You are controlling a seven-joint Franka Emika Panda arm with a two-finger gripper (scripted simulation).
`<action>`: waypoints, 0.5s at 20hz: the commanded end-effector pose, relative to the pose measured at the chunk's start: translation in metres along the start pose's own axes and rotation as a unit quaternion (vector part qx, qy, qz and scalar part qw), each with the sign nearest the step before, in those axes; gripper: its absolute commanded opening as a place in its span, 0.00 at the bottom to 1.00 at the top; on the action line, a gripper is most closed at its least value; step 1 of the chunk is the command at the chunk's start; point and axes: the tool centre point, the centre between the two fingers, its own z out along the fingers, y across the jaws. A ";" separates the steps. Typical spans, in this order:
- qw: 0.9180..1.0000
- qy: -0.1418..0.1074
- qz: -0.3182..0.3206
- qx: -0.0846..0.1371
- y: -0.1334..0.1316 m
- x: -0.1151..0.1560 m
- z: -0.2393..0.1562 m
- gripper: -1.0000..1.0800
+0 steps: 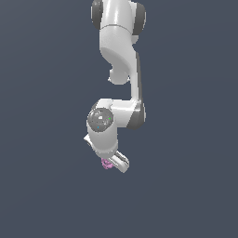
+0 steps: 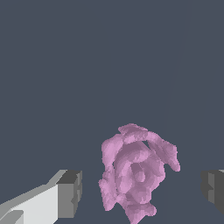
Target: Pick up the object and move it to a goal position.
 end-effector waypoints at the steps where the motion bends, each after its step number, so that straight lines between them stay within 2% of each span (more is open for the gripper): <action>1: 1.000 -0.001 0.001 0.000 0.001 -0.001 0.016 0.96; 5: 1.000 -0.001 0.002 0.000 0.001 -0.001 0.031 0.96; 10: 1.000 -0.001 0.002 0.000 0.000 0.000 0.032 0.96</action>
